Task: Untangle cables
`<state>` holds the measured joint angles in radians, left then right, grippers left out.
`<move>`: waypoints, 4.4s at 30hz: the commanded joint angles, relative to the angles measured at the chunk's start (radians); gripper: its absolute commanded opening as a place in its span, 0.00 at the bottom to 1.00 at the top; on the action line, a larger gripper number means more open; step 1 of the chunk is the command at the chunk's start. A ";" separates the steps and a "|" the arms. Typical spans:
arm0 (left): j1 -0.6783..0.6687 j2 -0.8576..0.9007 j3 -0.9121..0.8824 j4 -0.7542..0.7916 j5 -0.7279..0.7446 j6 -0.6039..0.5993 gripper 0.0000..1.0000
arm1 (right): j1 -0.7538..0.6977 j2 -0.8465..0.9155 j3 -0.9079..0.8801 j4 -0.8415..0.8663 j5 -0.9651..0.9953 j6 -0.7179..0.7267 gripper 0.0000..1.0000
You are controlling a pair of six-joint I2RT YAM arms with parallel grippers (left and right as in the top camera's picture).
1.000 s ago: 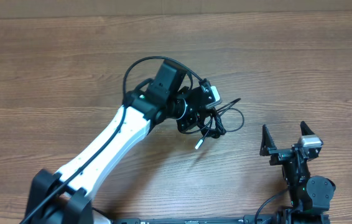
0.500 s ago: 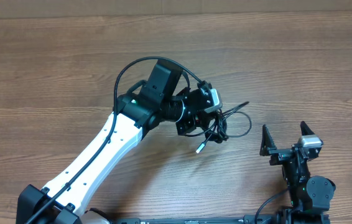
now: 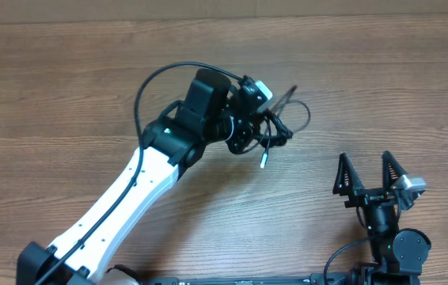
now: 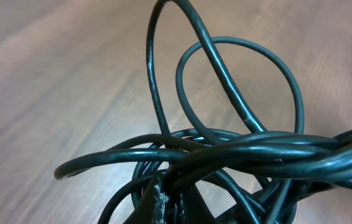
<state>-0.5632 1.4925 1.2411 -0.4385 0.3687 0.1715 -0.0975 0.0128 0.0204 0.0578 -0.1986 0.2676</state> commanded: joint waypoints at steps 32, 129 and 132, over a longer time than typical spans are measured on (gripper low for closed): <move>-0.007 -0.259 0.025 0.300 -0.230 -0.176 0.04 | 0.005 0.715 0.767 -0.262 -0.934 0.351 1.00; -0.301 -0.299 0.025 0.301 -0.367 -0.332 0.04 | 0.031 0.842 0.766 0.236 -0.719 0.848 0.29; -0.301 -0.300 0.025 0.305 -0.333 -0.332 0.04 | 0.024 0.842 0.766 0.236 -0.703 0.866 0.29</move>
<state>-0.8570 1.2339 1.2419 -0.1455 -0.0044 -0.1429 -0.0586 0.8539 0.7662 0.2901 -0.9627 1.1137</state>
